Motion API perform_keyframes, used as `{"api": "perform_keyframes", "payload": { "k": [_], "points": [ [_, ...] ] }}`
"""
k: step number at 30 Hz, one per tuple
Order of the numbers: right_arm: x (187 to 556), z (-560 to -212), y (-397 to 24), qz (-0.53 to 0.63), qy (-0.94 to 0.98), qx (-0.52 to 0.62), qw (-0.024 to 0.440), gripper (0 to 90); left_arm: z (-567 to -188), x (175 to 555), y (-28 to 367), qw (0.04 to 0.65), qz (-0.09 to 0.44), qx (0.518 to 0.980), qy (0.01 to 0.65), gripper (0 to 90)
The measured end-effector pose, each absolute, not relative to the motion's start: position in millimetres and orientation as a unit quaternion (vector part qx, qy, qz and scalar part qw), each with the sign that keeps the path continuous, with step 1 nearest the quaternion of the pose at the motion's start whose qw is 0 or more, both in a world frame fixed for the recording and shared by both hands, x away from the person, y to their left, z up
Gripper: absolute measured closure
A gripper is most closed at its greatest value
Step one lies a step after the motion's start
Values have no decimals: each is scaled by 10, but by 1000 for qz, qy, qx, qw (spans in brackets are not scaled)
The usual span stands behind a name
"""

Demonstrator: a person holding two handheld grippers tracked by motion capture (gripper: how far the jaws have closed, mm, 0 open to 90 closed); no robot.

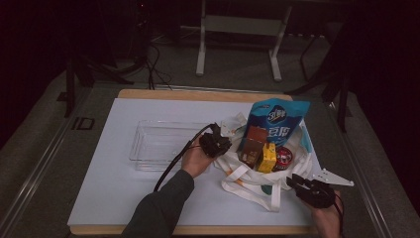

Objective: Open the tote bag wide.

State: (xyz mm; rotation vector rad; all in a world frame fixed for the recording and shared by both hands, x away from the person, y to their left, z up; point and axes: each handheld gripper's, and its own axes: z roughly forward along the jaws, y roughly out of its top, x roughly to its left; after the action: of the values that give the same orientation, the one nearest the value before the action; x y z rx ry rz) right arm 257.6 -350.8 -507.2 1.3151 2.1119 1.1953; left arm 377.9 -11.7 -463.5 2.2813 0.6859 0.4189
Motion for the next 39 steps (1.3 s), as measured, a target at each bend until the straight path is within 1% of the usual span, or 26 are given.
{"api": "perform_keyframes", "payload": {
  "k": [8,15,18,35,39],
  "points": [
    [2697,-5235,-3442,416,752,479,178,707,-4641,3782,-117,357,162,880,268,839],
    [2717,-5247,-3402,409,750,487,181,716,-4628,3775,-109,364,161,878,266,817],
    [2719,-5249,-3414,412,749,489,175,715,-4622,3772,-104,367,159,877,267,807],
    [2703,-5270,-3409,411,752,481,184,716,-4538,3706,-93,383,165,871,259,725],
    [2698,-5274,-3406,410,752,481,185,716,-4483,3690,-60,401,164,862,264,717]
  ]
}}
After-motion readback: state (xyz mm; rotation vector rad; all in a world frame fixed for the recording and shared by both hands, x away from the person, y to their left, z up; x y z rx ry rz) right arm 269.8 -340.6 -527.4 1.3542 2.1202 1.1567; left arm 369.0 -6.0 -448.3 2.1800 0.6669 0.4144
